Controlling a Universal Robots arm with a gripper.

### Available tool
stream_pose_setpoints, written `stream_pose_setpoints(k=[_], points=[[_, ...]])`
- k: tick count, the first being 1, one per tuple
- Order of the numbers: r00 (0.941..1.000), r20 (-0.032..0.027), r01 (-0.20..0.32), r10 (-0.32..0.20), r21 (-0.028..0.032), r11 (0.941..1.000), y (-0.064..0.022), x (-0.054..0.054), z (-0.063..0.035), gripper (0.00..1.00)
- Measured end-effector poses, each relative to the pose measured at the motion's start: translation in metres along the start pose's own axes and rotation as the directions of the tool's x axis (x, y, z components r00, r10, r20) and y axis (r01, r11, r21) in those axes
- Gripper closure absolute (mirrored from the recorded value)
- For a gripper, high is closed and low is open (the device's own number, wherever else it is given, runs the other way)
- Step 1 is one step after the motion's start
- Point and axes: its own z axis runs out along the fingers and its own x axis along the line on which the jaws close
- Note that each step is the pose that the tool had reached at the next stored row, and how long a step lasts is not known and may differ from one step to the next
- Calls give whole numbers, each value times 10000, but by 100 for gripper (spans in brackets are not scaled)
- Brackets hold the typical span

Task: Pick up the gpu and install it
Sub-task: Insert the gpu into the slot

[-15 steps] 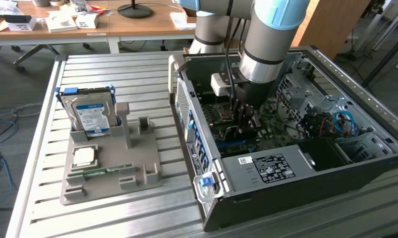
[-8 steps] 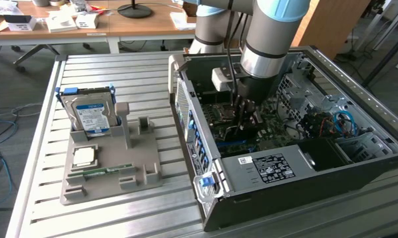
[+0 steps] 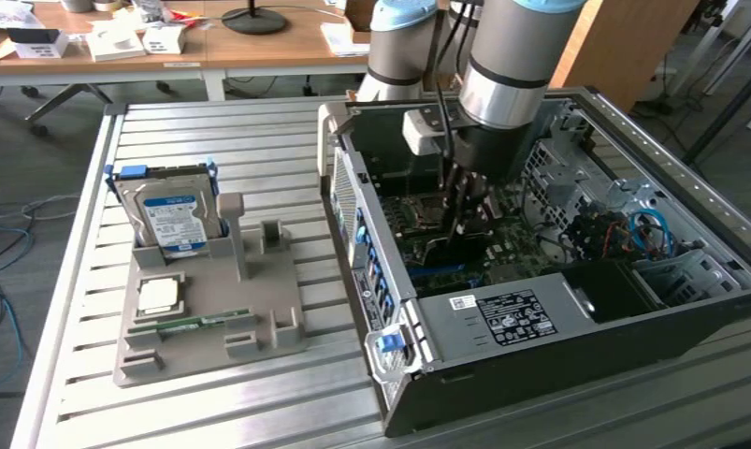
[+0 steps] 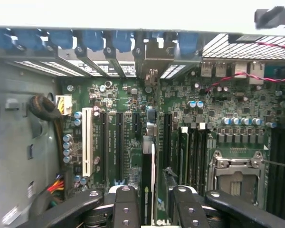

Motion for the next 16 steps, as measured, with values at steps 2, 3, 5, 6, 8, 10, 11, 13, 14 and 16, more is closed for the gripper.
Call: stream_pose_setpoints(k=[2,3,5,6,8,10,11,13,14,16], points=[[10000,-1,0,0,0,10000,0,0,-60,66],[10000,2,0,0,2,10000,-1,-1,-97,66],[10000,0,0,0,0,10000,-1,-1,-176,66],[10000,0,0,0,1,10000,-1,-1,-209,66],[10000,0,0,0,1,10000,-2,-2,-274,66],[10000,-2,0,0,0,10000,-2,-2,-336,66],[10000,-3,0,0,0,10000,-3,-2,-371,66],[10000,-3,0,0,0,10000,-3,-3,-427,66],[10000,-3,0,0,1,10000,-3,-3,-454,66],[10000,-4,0,0,0,10000,-4,-3,-509,66]])
